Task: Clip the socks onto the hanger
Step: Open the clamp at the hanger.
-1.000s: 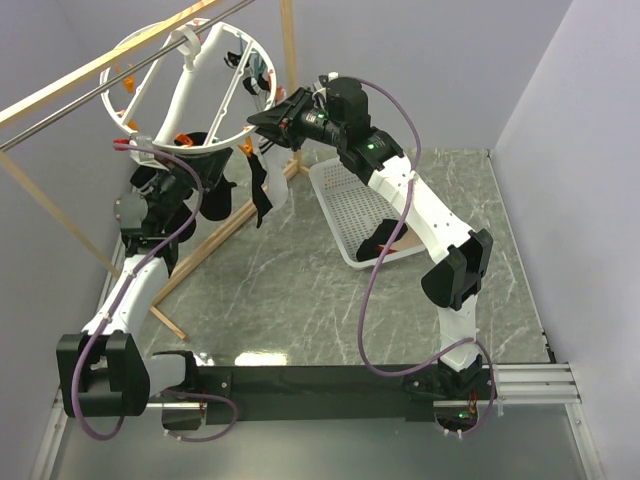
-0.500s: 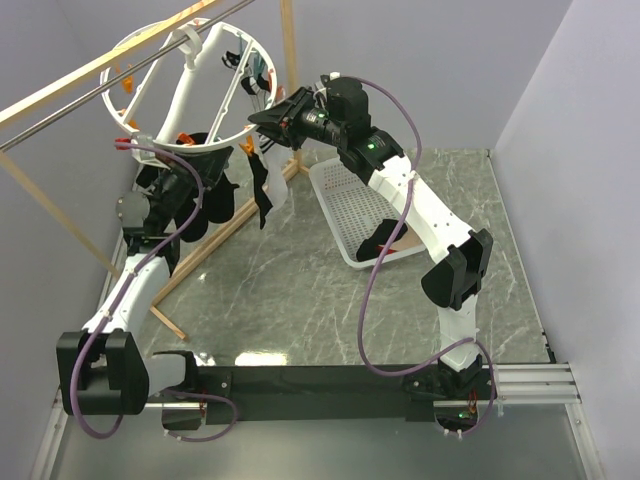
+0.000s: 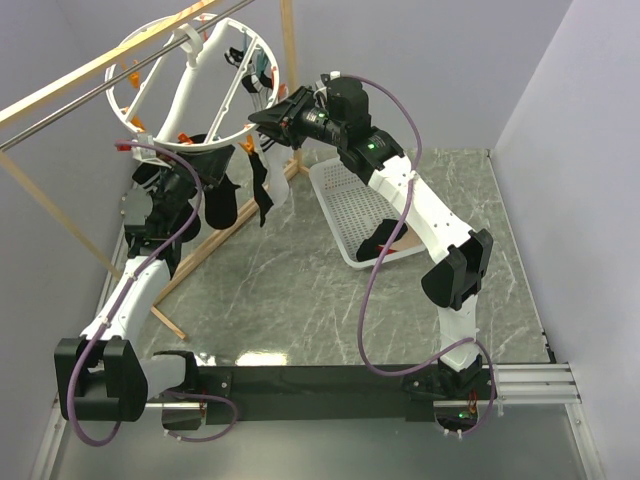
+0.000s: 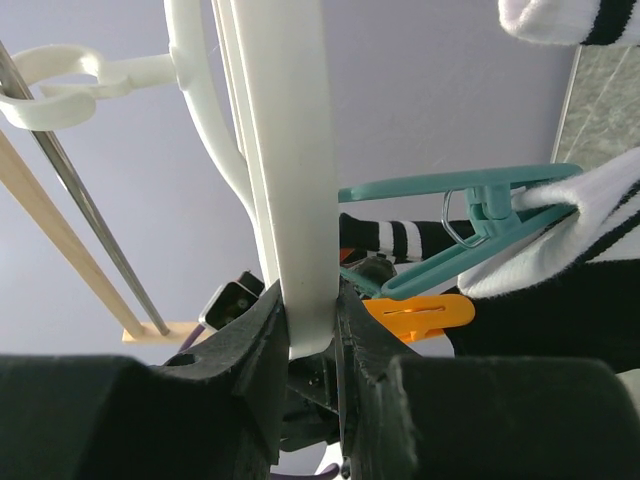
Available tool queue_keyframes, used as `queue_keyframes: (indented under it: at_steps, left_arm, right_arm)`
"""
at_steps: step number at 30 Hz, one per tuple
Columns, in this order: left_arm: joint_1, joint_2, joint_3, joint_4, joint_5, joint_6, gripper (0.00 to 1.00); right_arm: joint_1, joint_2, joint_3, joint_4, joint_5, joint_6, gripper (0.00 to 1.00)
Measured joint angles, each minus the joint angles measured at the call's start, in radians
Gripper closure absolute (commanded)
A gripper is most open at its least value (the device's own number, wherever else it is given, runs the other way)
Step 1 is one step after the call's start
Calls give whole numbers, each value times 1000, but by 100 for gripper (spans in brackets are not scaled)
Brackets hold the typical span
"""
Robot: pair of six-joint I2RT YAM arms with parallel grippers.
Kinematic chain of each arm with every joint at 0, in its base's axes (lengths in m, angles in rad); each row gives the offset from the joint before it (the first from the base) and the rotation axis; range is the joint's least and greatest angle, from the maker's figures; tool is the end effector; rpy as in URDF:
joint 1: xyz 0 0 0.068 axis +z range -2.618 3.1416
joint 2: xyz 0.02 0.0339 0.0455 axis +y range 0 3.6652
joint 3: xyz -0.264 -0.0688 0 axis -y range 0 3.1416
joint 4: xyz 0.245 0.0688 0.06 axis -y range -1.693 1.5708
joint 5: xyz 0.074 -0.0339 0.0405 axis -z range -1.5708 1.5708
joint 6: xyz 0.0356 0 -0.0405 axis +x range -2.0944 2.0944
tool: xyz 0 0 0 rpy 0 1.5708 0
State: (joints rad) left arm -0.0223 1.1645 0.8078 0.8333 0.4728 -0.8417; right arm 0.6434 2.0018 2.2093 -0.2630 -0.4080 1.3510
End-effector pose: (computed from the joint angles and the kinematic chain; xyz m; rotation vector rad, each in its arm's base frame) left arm 0.2597 -0.0220 0.3752 -0.0400 1.2094 -1.0196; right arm 0.3629 0.2898 0.4566 0.3169 1.9568 1.7642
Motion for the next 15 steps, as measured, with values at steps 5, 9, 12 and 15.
queue_keyframes:
  at_steps: [5,9,12,15]
  left_arm:
    - [0,0,1,-4,-3,2,43]
    - [-1,-3,1,-9,-14,18,42]
    - [-1,-6,1,-8,-21,35,42]
    - [-1,-6,1,-2,-23,45,45]
  right_arm:
    - [0,0,0,1,0,-3,94]
    - [0,0,0,1,1,-4,94]
    - [0,0,0,3,1,-3,94]
    - [0,0,0,6,0,-3,94]
